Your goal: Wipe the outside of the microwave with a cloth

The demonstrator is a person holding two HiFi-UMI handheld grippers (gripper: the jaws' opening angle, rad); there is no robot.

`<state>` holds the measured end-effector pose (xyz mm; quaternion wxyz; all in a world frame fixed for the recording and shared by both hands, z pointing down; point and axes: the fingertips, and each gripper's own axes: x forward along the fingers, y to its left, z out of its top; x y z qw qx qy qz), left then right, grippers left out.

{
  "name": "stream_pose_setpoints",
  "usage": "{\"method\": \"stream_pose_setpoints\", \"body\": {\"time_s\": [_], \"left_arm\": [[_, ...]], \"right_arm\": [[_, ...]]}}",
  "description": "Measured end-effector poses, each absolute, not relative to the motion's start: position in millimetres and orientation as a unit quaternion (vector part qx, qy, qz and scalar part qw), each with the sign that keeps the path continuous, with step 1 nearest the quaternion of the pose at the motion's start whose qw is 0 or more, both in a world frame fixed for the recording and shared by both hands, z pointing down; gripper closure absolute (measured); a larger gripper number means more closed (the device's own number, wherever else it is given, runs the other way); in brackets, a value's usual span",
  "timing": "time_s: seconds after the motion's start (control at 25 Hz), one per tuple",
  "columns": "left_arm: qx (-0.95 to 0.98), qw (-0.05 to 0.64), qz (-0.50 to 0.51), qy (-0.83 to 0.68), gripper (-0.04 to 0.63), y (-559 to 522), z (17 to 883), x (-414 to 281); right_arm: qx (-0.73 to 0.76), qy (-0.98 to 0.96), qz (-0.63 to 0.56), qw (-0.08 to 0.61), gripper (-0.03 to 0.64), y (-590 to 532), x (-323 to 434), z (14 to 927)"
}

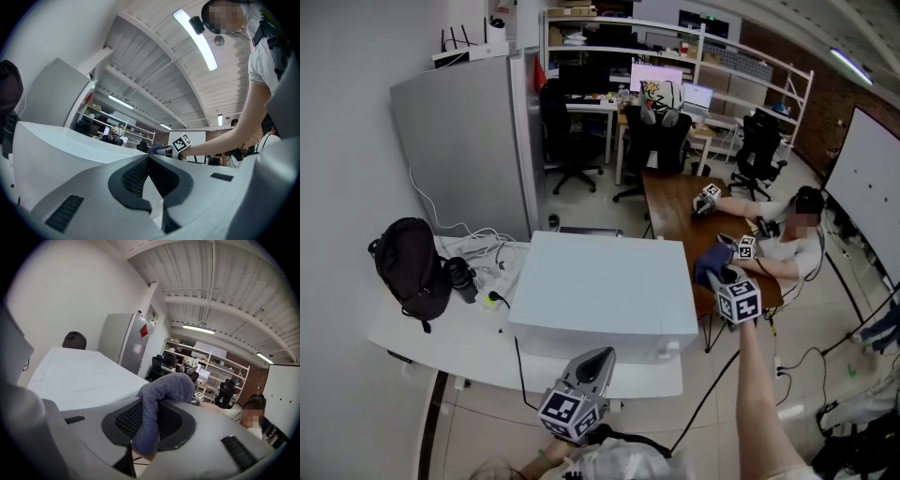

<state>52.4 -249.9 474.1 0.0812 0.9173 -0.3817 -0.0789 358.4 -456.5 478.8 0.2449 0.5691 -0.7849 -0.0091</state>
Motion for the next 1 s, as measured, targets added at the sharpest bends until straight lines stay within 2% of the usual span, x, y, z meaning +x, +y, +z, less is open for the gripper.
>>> {"method": "stream_pose_setpoints", "body": {"time_s": [0.2,0.48,1.0], "left_arm": [[0.907,0.084,-0.074,-0.406,0.609,-259.6,479.6,79.6],[0.896,0.077,-0.055,-0.434,0.609,-273.5,481.8,80.4],[0.907,0.099,-0.040,-0.408,0.609,-281.1,496.2,103.7]], "right_arm": [[0.524,-0.809,0.002,0.267,0.537,-493.1,360.9,515.8],[0.455,-0.852,-0.005,0.259,0.538,-501.1,338.7,535.0],[0.409,-0.890,0.003,0.199,0.538,-303.0,292.9,553.9]]}}
